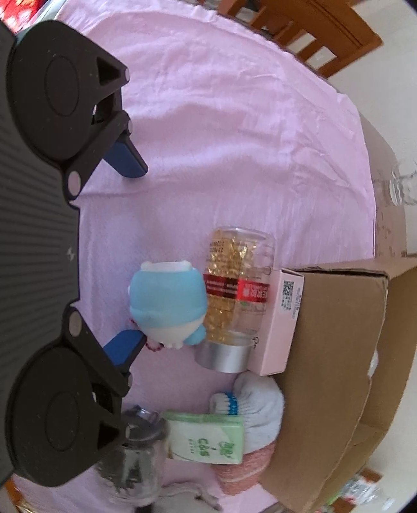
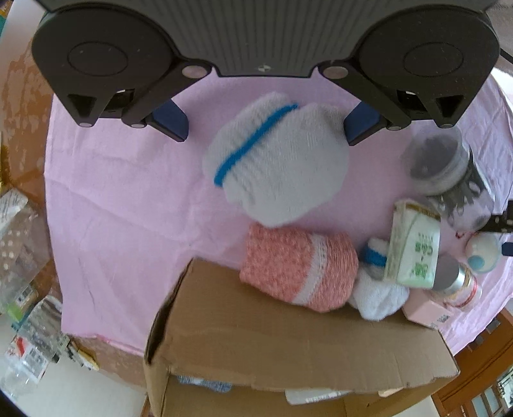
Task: Organize objects
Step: 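Reach left tool to the blue-white toy figure while right tool reaches the white knit cap, then grasp the blue-white toy with left tool while right tool grasps the white knit cap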
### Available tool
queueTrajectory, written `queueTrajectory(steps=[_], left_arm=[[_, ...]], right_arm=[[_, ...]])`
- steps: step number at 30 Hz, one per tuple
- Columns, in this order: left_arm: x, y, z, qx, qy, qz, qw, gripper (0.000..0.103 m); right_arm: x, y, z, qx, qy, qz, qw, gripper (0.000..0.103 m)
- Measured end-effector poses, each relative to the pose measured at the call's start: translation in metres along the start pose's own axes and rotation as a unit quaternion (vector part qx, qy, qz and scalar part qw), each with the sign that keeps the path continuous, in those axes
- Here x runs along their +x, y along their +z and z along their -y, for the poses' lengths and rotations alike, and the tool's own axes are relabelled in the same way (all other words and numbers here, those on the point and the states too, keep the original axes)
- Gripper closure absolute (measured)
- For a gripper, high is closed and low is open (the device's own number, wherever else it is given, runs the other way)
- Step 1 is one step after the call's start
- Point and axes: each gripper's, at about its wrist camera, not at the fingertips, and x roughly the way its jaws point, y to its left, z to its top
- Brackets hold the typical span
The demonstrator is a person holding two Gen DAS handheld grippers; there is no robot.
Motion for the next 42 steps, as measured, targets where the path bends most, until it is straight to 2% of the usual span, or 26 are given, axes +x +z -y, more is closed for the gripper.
queueTrajectory(steps=[3, 11, 13, 19, 21, 25, 37, 42], left_arm=[[-0.001, -0.002, 0.008, -0.007, 0.005, 0.019, 0.9998, 0.001], [-0.001, 0.0, 0.02, -0.011, 0.01, 0.032, 0.9994, 0.001], [-0.002, -0.002, 0.021, -0.005, 0.005, 0.037, 0.9993, 0.004], [-0.01, -0.003, 0.026, 0.022, -0.001, 0.053, 0.9983, 0.027], [-0.011, -0.002, 0.027, 0.029, -0.003, 0.054, 0.9981, 0.033], [-0.011, 0.0, 0.026, 0.028, -0.008, 0.056, 0.998, 0.035], [-0.011, 0.006, 0.024, 0.021, -0.029, 0.051, 0.998, 0.046], [-0.014, 0.007, 0.021, 0.018, -0.035, 0.052, 0.9979, 0.048]], right_arm=[[0.0, -0.003, -0.003, -0.011, -0.001, 0.01, 1.0, 0.0], [-0.003, -0.016, -0.002, -0.012, 0.0, 0.053, 0.998, 0.0], [-0.004, -0.02, -0.002, -0.012, 0.0, 0.067, 0.998, 0.0], [-0.005, -0.03, 0.001, -0.009, -0.001, 0.086, 0.996, 0.0], [-0.003, -0.028, -0.003, -0.008, -0.001, 0.088, 0.996, 0.0], [-0.008, -0.031, -0.009, -0.006, -0.003, 0.091, 0.996, 0.0], [0.003, -0.006, -0.012, -0.018, 0.003, 0.067, 0.998, 0.0], [-0.001, -0.003, -0.016, -0.027, -0.008, 0.068, 0.997, 0.002]])
